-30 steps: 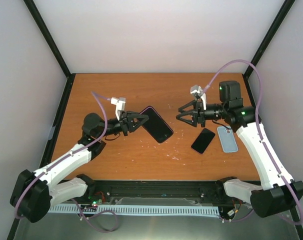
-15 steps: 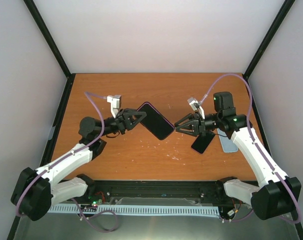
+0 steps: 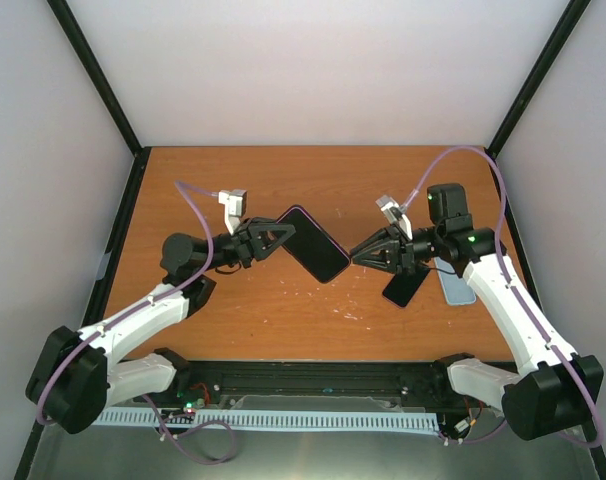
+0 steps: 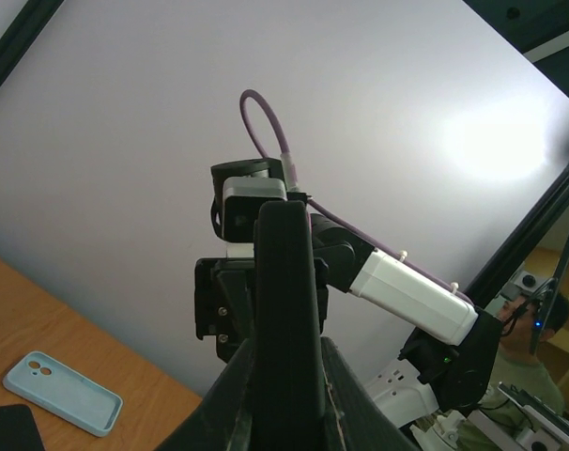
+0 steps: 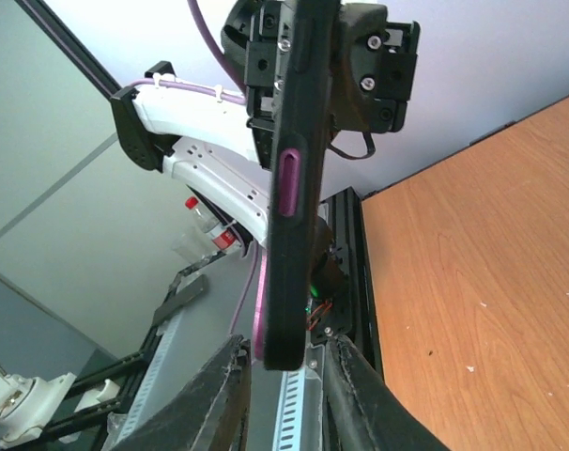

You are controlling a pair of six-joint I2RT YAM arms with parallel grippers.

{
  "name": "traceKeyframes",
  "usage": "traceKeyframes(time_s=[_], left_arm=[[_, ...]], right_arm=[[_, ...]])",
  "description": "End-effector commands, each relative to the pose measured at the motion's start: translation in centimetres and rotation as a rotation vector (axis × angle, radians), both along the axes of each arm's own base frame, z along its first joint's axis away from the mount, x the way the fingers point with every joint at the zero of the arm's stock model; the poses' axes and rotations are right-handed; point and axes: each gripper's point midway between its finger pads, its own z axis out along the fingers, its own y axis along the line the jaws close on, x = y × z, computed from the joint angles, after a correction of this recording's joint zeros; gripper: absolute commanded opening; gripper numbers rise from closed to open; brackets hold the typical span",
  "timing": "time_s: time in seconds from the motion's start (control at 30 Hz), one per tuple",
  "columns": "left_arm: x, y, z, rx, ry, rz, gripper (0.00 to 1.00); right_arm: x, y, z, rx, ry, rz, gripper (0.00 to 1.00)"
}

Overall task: Take the phone out of the phone case
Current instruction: Remove the phone case from the phone.

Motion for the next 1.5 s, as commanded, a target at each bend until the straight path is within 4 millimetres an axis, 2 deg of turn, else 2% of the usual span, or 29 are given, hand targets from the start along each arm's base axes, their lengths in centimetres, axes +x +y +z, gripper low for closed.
traceKeyframes(time_s=[0.0,0.17,0.33,0.47,1.0,1.27,1.47], left_arm=[[-1.3,0.9,4.1,-0.09,-0.117,-0.008,0.0],[-1.5,1.0,4.1,-0.091,-0.118,-0.009,0.0],[-1.3,0.9,3.9,-0.08,-0.116,-0.003,0.0],[-1.3,0.9,3.8,-0.079,-0.115,-0.004,0.0],[-1.5,0.8,3.7,-0.071,-0.115,-0.013,0.0],[-1.4,0.9,3.6,-0.058,-0.12,0.001,0.0],[-1.4,0.9,3.6,-0.059,-0.121,0.001,0.0]], right_arm=[[0.3,-0.1,-0.5,-0.01,-0.007,-0.02,0.23],[0.3,-0.1,-0.6,-0.01,0.0,-0.015,0.24],[-0.5,-0.2,0.1,0.026,-0.006,0.021,0.3],[-0.3,-0.1,-0.2,0.015,-0.001,0.015,0.34],[0.9,1.1,-1.4,-0.047,0.02,0.009,0.27],[-1.4,0.8,0.5,0.044,-0.009,0.098,0.32],[-1.5,1.0,0.2,0.034,-0.01,0.102,0.28]])
